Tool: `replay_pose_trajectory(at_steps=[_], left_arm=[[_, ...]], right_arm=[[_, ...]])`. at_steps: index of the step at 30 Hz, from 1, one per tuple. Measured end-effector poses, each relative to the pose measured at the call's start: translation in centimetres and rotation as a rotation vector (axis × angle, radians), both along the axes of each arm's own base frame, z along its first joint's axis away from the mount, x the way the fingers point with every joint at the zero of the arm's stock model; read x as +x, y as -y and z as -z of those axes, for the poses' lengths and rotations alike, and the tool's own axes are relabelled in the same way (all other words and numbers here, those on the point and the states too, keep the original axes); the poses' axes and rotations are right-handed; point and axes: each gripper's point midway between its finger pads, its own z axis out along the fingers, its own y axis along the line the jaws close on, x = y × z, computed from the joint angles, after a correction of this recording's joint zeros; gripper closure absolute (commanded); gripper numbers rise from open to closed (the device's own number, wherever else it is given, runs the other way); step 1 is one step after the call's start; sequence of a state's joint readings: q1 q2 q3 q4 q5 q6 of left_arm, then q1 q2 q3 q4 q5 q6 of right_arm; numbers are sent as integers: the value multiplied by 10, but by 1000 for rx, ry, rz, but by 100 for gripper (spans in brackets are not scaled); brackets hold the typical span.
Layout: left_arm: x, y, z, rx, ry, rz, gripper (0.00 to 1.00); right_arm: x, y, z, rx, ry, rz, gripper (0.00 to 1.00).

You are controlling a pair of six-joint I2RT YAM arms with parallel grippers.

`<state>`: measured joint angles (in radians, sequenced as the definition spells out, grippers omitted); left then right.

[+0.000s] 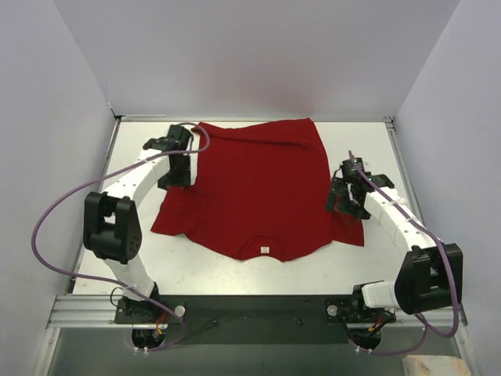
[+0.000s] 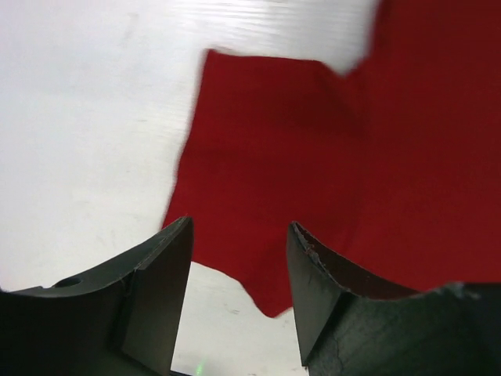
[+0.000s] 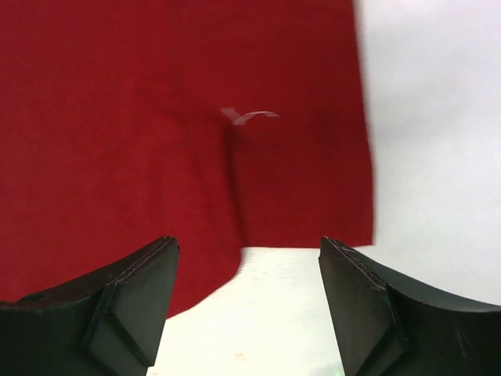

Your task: Pin the brooch onto the clothing

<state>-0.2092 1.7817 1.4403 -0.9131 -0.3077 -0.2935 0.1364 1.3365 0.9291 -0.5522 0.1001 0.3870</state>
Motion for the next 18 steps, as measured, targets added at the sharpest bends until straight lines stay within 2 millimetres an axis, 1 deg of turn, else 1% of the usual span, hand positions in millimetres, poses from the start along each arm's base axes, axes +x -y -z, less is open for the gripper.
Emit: replay_pose_trajectory(at_steps=[1, 3, 6, 7, 9, 11, 13, 17, 18], left_arm=[[-1, 16, -5, -14, 18, 41, 38], [-5, 52, -15, -58, 48, 130, 35], [-16, 105, -25, -152, 78, 253, 35], [-20, 119, -26, -182, 83, 285, 35], [-29, 141, -25, -229, 73, 330, 35], [-40, 159, -19, -263, 55, 370, 34], [-54, 173, -9, -292, 24, 391, 34], [-82, 190, 19, -354, -49, 400, 37], [-87, 191, 25, -366, -63, 394, 37]], right_arm=[[3, -8, -4, 3, 12, -31, 27], [7, -34, -11, 11, 34, -124, 27], [4, -69, -17, 16, 43, -259, 28], [2, -82, -17, 20, 38, -306, 28], [-4, -107, -11, 29, 10, -391, 29], [-11, -123, -1, 26, -29, -454, 30], [-23, -140, 12, 25, -83, -519, 33], [-44, -163, 35, 42, -185, -610, 39], [-47, -167, 39, 47, -200, -621, 43]])
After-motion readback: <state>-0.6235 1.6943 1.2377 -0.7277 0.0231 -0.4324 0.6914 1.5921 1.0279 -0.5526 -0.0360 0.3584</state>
